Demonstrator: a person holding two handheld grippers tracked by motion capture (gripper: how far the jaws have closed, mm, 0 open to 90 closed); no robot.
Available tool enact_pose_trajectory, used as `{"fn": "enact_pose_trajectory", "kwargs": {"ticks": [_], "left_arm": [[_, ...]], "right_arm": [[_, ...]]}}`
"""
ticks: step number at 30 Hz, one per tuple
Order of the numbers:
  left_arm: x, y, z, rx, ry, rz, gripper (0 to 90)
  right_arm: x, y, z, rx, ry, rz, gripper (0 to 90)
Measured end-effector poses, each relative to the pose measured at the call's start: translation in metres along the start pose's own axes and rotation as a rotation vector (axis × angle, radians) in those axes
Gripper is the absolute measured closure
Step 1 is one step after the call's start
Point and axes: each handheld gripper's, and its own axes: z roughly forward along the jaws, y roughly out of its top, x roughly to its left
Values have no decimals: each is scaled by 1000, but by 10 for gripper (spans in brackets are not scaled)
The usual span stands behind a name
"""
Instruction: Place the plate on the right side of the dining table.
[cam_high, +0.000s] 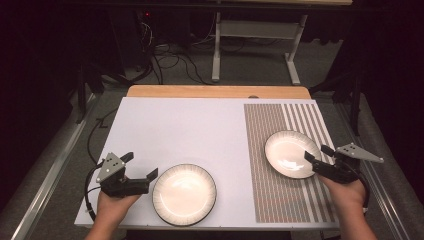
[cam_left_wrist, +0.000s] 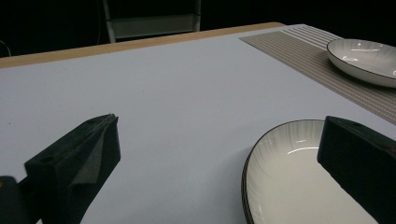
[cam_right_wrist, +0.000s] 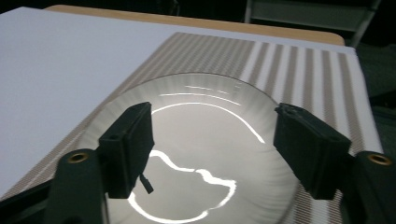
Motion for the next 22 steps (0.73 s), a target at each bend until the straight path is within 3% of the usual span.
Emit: {"fn": "enact_pose_trajectory", "kwargs": {"ticks": [6,12,17,22], "left_arm": [[-5,1,-2,-11,-10,26,1],[-8,3,-7,-48,-20,22,1],[-10,3,-13,-68,-22,19,1],[-8,2,-12,-61,-20,9,2]], "right_arm": [[49,5,-1,-30,103,-101,137],[90,7,-3,-54,179,-135,26],[113,7,-11,-85,226,-165,6],[115,4,-11,-79,226,-172,6]]}}
